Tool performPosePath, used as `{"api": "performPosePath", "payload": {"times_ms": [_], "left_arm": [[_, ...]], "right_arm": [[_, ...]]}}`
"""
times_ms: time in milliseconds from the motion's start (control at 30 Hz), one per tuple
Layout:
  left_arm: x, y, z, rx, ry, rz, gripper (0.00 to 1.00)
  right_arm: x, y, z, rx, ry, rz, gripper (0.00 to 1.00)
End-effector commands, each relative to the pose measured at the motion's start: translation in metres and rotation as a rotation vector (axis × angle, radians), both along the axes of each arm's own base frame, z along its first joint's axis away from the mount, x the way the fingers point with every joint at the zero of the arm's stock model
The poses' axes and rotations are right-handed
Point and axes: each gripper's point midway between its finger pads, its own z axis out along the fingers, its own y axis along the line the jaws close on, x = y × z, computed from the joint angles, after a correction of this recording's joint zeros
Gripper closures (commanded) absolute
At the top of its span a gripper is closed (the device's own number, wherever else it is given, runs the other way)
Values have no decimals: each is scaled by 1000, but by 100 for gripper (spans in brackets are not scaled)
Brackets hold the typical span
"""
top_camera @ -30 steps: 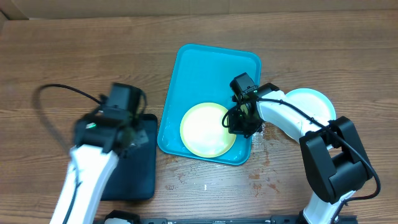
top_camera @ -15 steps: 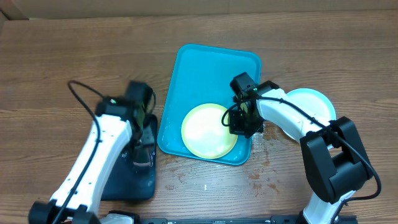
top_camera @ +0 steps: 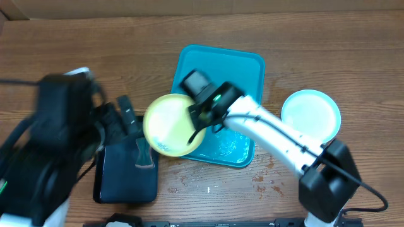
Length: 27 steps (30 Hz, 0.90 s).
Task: Clean dirty plates on tray and stack at the side
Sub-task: 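Lift the yellow plate with the right gripper and tilt it over the black tray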
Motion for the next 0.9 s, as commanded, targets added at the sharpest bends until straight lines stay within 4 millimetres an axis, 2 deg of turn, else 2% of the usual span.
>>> {"api": "performPosePath", "payload": {"times_ms": [0, 133, 300, 533, 700, 867], "left_arm": [[-24, 4, 36, -33, -140, -6, 0], [-49, 9, 57, -53, -244, -6, 0], [-67, 12, 65, -63, -298, -6, 0], [-68, 12, 65, -63, -300, -6, 0], [-68, 12, 65, -63, -300, -6, 0], [-68, 12, 65, -63, -300, -6, 0]], "right_arm": [[-4, 25, 38, -15, -198, 68, 96], [-19, 50, 51, -45, -334, 109, 96], [-29, 68, 76, -89, -537, 106, 96], [-50, 92, 105, -133, -739, 171, 96], [-58, 96, 117, -141, -806, 153, 96], [-58, 93, 129, -125, -827, 135, 96]]}}
